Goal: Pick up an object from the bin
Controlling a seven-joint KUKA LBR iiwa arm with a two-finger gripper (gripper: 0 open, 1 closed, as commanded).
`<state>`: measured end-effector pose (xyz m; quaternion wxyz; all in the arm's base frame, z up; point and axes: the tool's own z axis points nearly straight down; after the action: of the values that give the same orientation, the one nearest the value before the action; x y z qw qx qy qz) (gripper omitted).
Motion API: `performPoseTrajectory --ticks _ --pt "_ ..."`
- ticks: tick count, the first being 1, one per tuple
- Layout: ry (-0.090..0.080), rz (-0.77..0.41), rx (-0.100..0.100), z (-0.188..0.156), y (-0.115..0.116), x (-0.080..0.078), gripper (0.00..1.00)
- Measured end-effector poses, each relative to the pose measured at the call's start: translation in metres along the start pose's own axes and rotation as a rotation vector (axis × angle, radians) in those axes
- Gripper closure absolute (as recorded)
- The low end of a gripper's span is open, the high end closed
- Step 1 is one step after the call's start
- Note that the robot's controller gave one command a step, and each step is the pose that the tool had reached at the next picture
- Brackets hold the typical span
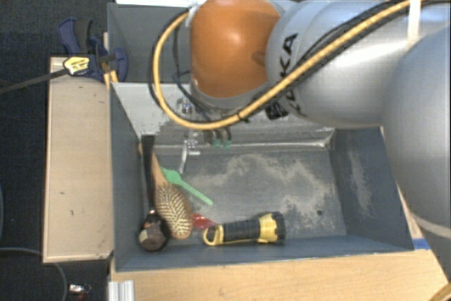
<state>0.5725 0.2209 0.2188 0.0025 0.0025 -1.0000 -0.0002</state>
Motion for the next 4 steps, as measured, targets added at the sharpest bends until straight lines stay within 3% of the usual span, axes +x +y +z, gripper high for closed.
performPoseTrajectory --ticks 1,2,3,4 --pt "-0.008 0.006 -0.002 -0.005 -0.001 -0.002 0.0" --pt "-0.009 0.173 -0.003 0.066 -0.006 0.009 0.0" --pt "-0.014 0.198 -0.006 0.057 -0.02 0.042 0.0" --pt "-0.007 0.482 -0.003 0.072 -0.011 0.044 0.0"
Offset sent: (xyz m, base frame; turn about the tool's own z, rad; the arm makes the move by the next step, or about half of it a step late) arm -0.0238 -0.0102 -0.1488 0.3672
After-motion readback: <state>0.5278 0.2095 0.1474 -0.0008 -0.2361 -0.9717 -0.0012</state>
